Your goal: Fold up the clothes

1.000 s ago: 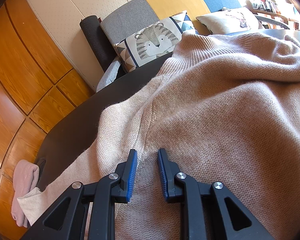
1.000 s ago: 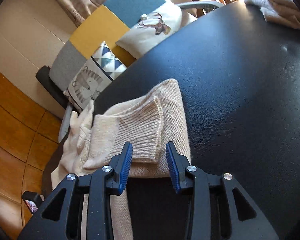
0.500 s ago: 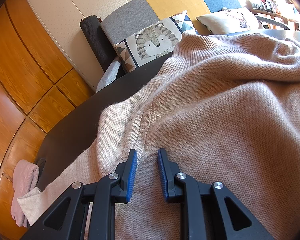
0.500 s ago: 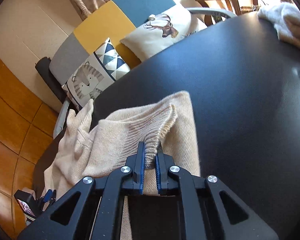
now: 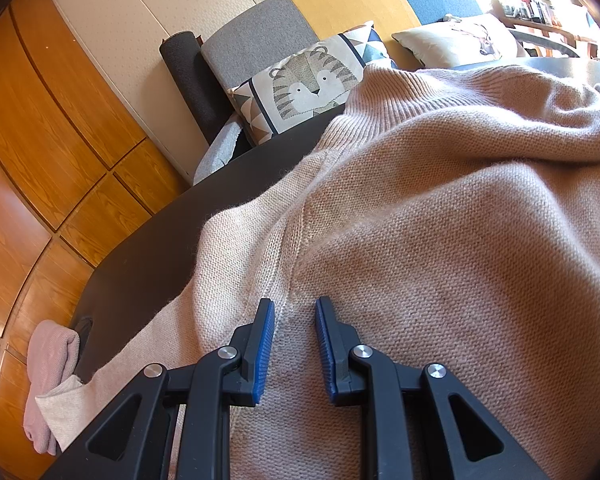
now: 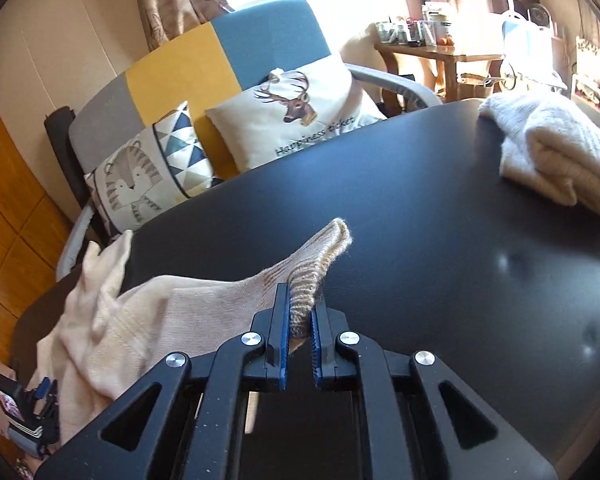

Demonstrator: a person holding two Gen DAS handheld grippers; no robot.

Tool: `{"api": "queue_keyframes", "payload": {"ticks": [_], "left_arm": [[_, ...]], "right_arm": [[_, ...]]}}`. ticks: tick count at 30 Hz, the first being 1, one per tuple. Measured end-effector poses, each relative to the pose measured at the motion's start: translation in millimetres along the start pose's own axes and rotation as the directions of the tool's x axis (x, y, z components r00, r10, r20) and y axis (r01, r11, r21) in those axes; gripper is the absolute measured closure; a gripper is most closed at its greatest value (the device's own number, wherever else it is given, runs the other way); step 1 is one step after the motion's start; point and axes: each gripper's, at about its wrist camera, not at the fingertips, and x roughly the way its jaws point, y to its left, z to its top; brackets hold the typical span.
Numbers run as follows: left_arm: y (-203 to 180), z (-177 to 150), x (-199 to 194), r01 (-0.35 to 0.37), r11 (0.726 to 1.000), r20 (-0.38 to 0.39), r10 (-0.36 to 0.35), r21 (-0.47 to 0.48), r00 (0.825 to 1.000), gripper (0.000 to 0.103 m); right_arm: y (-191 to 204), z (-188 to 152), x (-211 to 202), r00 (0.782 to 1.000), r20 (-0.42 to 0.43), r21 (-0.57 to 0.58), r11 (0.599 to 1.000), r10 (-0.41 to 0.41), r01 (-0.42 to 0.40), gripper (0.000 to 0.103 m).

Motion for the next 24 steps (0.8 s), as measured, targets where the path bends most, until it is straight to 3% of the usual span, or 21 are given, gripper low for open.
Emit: {"api": "queue_keyframes", "payload": {"ticks": [8,24], "left_arm": [[-0.5,-0.3,0.0,-0.003,1.0,0.0,0.003,0.003,1.0,0.082],[-2.5,-0.1,3.1,-0.013,1.0,0.002,0.013,0.012,1.0,0.083]], "right_arm": [[-23.4,10.6,7.8,0.992,-0.016,-0.061,0.991,-0.122,0.12,0.094],[-105.2,45.0,29.4,0.934,-0.052,-0.086,0.934,-0.352,0.347,0.094]]}}
